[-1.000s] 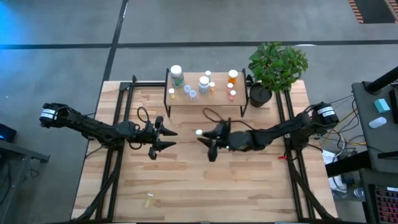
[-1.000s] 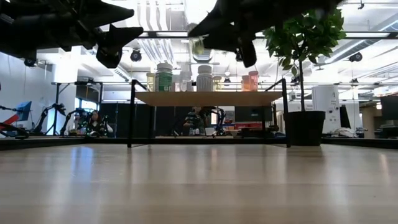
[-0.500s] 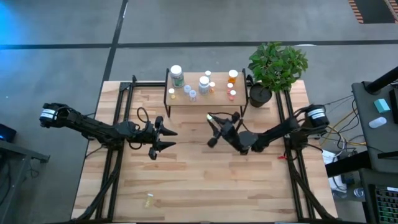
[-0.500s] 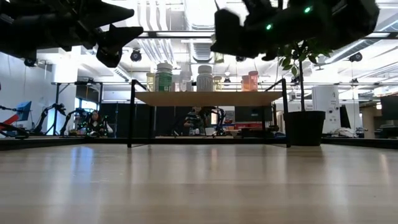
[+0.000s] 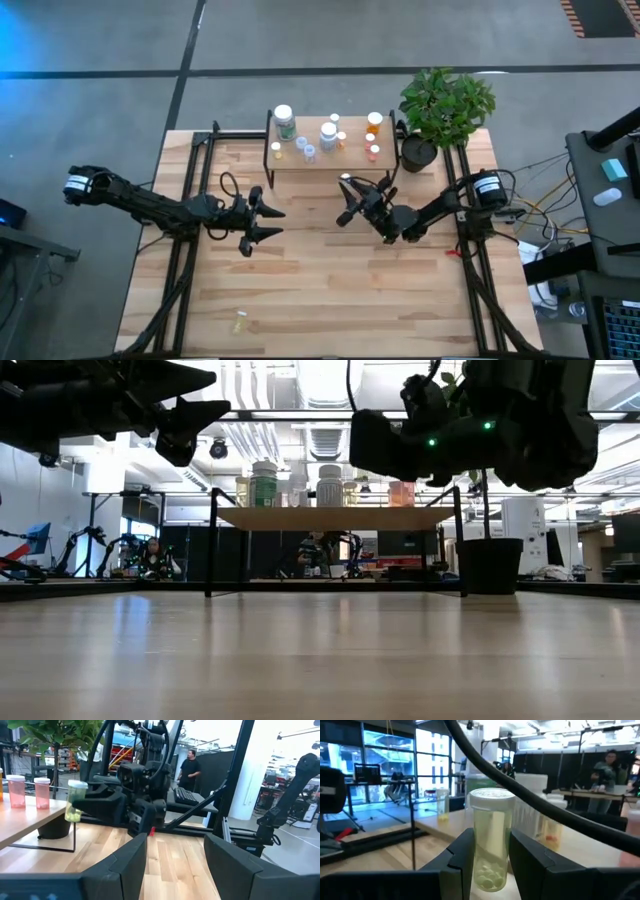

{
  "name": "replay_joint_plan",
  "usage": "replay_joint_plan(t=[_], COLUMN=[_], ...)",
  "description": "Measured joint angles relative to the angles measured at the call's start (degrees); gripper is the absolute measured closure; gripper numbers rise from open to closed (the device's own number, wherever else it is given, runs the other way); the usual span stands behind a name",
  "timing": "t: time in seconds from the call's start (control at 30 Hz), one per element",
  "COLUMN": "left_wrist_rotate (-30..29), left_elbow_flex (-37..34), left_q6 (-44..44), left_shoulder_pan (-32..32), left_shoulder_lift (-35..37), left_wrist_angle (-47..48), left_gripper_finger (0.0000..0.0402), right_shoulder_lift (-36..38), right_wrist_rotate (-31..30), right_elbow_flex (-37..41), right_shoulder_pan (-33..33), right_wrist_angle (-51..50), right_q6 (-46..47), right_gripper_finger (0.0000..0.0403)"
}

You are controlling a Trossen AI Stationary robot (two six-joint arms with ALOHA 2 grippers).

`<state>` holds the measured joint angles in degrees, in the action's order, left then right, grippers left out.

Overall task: Pick and place medicine bottles onto shelf by color
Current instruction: Put the yellow pill bottle on the shelf

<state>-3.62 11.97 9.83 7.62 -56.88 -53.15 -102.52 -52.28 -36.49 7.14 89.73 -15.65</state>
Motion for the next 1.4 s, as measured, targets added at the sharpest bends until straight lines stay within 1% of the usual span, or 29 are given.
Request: replay_joint_plan(t=[0.13,0.23,0.33,0.63,1.0,1.2,1.4], left_wrist_rotate=[0.0,0.0,0.0,0.0,0.0,0.0,-0.1], left_elbow_flex=[0.1,0.4,0.4,0.4,0.7,0.7,0.7], left_q6=[-0.1,-0.3,-0.3,-1.2,-1.8,-2.8,-3.2], left_shoulder_pan=[0.0,0.0,0.0,0.0,0.0,0.0,-0.1], left_shoulder_lift=[0.0,0.0,0.0,0.2,0.5,0.5,0.5], left_wrist_angle=[0.1,-0.1,0.0,0.0,-0.4,-0.4,-0.4], left_gripper_finger=[0.0219,0.0219,0.0219,0.0219,0.0219,0.0219,0.0219], right_shoulder_lift=[0.2,0.0,0.0,0.0,0.0,0.1,0.1], right_wrist_rotate=[0.1,-1.3,-1.8,-1.8,-1.7,-1.4,-1.3], right_elbow_flex=[-1.0,-1.6,-1.9,-2.1,-2.1,-2.2,-2.4], right_shoulder_pan=[-1.4,-2.5,-4.3,-9.9,-13.6,-15.8,-16.4], right_wrist_angle=[0.4,0.2,0.3,-5.8,-8.0,-12.4,-12.9], right_q6=[-3.6,-5.9,-5.9,2.4,3.2,7.1,7.0], right_gripper_finger=[0.0303,0.0303,0.0303,0.0303,0.0303,0.0303,0.0301])
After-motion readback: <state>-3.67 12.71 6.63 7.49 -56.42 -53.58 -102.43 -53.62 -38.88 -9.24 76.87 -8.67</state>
